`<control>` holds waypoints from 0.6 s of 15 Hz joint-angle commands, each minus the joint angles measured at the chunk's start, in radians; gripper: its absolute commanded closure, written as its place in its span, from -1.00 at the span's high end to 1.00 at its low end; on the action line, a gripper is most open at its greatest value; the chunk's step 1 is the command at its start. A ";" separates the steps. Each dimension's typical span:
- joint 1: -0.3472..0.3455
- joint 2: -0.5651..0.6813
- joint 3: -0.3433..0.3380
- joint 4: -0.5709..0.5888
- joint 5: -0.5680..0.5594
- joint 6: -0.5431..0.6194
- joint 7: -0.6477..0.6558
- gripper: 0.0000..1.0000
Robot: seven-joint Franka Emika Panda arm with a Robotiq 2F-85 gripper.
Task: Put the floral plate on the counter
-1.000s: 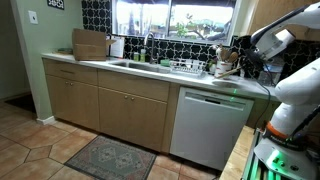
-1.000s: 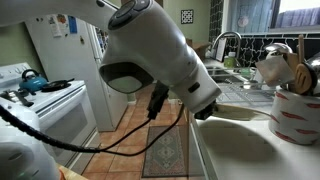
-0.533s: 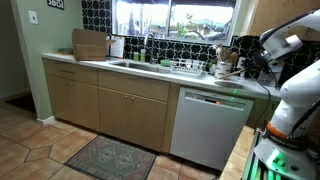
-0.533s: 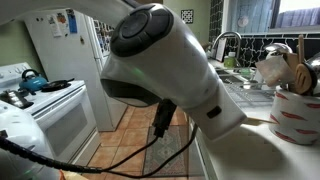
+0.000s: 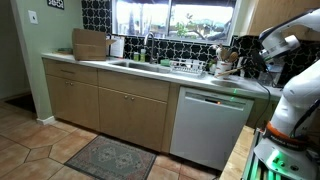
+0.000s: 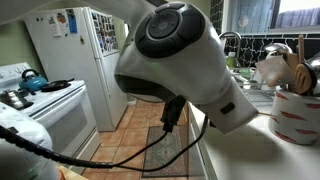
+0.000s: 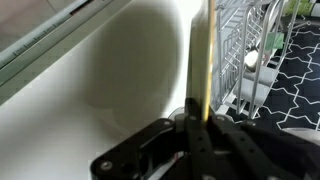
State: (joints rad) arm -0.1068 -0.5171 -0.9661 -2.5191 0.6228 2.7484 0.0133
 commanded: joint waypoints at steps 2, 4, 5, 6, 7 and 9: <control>0.094 0.065 -0.080 0.062 0.044 -0.028 -0.020 -0.97; 0.139 0.083 -0.126 0.079 0.056 -0.035 -0.027 -0.97; 0.164 0.085 -0.152 0.086 0.061 -0.040 -0.030 -0.97; 0.189 0.087 -0.179 0.094 0.063 -0.044 -0.033 -0.97; 0.210 0.091 -0.202 0.101 0.062 -0.050 -0.031 -0.97; 0.256 0.088 -0.249 0.112 0.060 -0.049 -0.035 -0.97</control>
State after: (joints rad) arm 0.0776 -0.4330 -1.1370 -2.4499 0.6501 2.7364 0.0122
